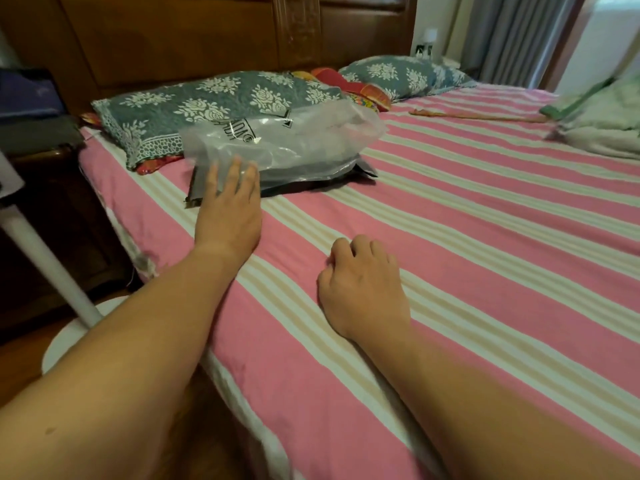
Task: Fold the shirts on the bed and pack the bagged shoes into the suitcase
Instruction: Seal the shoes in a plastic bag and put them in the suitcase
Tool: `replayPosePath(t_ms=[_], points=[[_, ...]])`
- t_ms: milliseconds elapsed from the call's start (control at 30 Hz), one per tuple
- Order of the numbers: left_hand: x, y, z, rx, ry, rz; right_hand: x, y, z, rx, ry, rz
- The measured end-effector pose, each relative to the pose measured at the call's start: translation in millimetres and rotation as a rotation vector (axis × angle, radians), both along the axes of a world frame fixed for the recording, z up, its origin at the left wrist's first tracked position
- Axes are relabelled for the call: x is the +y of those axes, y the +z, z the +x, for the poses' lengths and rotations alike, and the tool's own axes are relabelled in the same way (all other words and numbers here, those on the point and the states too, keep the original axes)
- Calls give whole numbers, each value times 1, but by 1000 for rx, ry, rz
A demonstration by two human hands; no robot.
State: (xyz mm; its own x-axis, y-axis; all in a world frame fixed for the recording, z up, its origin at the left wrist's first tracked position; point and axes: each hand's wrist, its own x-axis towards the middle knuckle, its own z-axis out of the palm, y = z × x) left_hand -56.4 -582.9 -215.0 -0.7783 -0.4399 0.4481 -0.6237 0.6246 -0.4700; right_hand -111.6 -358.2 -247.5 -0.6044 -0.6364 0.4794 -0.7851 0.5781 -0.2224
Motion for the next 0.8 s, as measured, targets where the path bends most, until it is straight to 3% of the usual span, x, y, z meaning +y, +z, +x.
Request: replayPosePath(t_ms=[67, 133, 200, 400, 500, 633, 700, 800], points=[[41, 7, 18, -56, -129, -71, 4, 6, 1, -142, 42, -100], [92, 18, 43, -59, -307, -41, 30, 21, 16, -400, 77, -271], [141, 27, 76, -56, -476, 6, 76, 37, 44, -526, 40, -339], [312, 73, 190, -1, -1071, 184, 318, 98, 95, -550, -439, -332], [402, 88, 240, 142, -1325, 380, 454, 127, 110, -771, -686, -461], [481, 75, 277, 95, -1293, 566, 583, 141, 176, -1353, -622, -811], [498, 61, 284, 35, -1239, 570, 624, 132, 207, -1384, -530, -829], [512, 53, 294, 9, -1223, 548, 664, 125, 220, -1261, -478, -1068]])
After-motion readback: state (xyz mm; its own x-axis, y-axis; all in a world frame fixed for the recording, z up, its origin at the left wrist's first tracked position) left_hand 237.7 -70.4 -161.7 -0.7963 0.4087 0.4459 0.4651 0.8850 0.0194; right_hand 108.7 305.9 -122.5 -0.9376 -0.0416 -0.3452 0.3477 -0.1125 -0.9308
